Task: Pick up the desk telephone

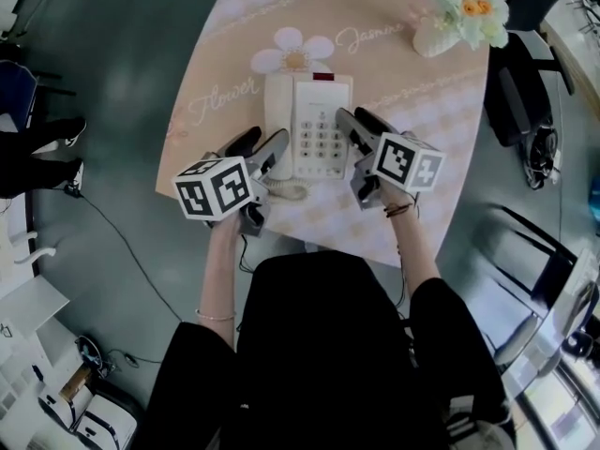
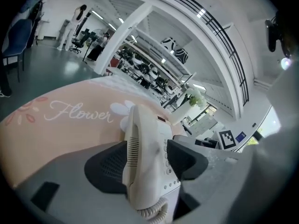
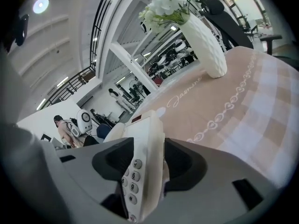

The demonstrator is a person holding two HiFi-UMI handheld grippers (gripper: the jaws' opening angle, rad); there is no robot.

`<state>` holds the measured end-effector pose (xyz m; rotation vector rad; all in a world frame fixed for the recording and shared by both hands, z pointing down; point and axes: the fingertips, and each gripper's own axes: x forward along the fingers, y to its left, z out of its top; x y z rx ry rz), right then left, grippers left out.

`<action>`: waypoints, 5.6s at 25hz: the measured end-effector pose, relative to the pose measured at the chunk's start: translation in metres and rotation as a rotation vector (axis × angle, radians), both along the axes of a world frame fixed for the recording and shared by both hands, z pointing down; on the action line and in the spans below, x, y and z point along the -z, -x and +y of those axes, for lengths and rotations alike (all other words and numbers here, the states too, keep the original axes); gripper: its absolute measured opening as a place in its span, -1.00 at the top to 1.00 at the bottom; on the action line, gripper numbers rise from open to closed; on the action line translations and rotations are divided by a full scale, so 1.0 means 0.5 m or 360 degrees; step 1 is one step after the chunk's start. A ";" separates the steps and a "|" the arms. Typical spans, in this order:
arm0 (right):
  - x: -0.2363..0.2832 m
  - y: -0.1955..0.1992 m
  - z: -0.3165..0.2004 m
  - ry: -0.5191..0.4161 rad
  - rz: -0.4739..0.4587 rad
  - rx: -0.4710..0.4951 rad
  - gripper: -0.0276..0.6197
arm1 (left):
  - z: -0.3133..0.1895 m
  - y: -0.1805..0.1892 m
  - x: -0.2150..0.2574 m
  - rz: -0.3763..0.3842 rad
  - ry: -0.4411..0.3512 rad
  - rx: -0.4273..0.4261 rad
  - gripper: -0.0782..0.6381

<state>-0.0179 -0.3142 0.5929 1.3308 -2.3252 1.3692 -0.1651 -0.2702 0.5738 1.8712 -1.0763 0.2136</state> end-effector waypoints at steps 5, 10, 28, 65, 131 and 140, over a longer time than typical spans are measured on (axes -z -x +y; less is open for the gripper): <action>-0.020 0.015 -0.007 0.0077 -0.0058 -0.0017 0.29 | -0.005 -0.013 -0.031 0.0041 0.0084 -0.0032 0.01; -0.033 0.031 -0.003 0.0140 -0.0109 0.0016 0.28 | -0.009 -0.014 -0.044 0.0070 0.0119 -0.0042 0.01; -0.037 0.029 -0.002 0.0149 -0.0139 -0.0021 0.28 | -0.014 -0.026 -0.054 0.0162 0.0078 -0.0067 -0.05; 0.108 0.005 0.002 -0.0022 -0.0160 -0.0081 0.30 | 0.003 -0.042 0.083 0.0122 0.0011 0.0010 -0.04; 0.459 0.009 0.084 -0.0536 -0.0301 -0.0116 0.33 | 0.091 -0.031 0.417 0.0110 -0.0472 0.0071 -0.03; 0.462 0.009 0.084 -0.0556 -0.0293 -0.0117 0.33 | 0.092 -0.031 0.414 0.0118 -0.0464 0.0064 -0.03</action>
